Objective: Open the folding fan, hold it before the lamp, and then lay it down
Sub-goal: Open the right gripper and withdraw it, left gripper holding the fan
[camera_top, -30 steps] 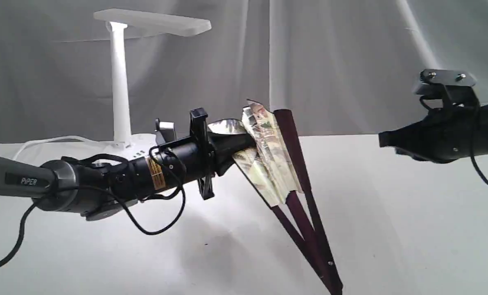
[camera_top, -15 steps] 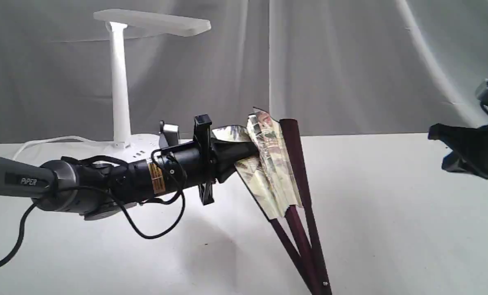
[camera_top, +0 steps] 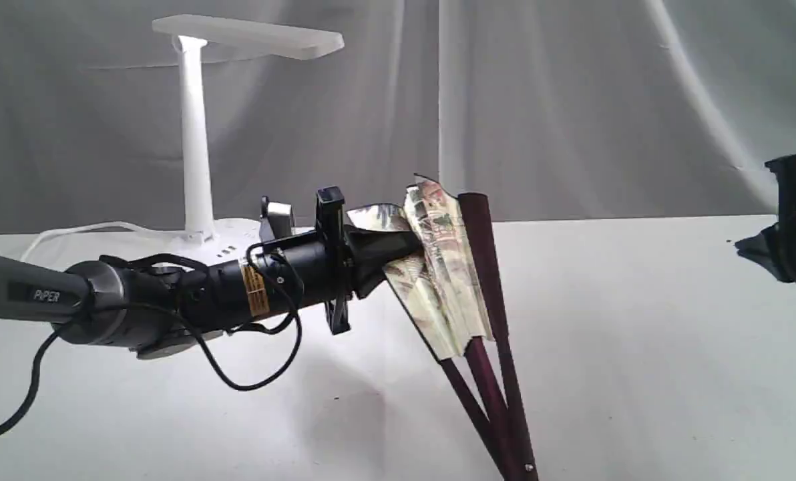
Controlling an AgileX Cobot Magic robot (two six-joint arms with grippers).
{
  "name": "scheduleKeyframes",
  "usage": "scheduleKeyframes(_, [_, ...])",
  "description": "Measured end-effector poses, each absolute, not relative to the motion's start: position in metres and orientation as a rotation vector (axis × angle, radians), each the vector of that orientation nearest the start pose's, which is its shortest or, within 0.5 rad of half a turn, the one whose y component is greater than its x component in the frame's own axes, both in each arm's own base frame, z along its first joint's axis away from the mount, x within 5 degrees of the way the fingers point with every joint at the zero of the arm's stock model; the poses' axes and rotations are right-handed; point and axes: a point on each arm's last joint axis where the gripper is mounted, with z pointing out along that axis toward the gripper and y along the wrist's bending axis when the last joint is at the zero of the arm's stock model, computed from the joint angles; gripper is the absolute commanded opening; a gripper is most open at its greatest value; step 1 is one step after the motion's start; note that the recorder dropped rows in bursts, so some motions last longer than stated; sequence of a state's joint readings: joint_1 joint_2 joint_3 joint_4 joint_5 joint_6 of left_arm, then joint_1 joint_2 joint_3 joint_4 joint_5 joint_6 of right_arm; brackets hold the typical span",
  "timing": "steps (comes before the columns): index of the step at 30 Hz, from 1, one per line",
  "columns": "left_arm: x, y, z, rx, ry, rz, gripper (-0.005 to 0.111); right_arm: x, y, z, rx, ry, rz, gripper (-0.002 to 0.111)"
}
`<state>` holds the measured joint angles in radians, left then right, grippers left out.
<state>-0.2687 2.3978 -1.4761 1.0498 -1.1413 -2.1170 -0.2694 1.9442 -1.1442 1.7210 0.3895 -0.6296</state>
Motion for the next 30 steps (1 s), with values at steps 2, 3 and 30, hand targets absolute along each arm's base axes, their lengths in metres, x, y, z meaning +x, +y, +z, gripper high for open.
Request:
scheduleKeyframes(2, [0.439,-0.195,0.114,-0.320,1.995,-1.956,0.000,0.410,-0.078,0.181,1.162,1.945,0.814,0.000])
scheduleKeyframes(3, [0.438,-0.195,0.114,-0.319,1.994,-1.958,0.000,0.412,-0.078,0.184,1.117,1.947,0.811,0.000])
scheduleKeyframes(30, [0.437,-0.196,0.112,-0.287,2.030,-1.939,0.000,0.445,-0.024,0.202,0.093,2.493,-0.031,0.000])
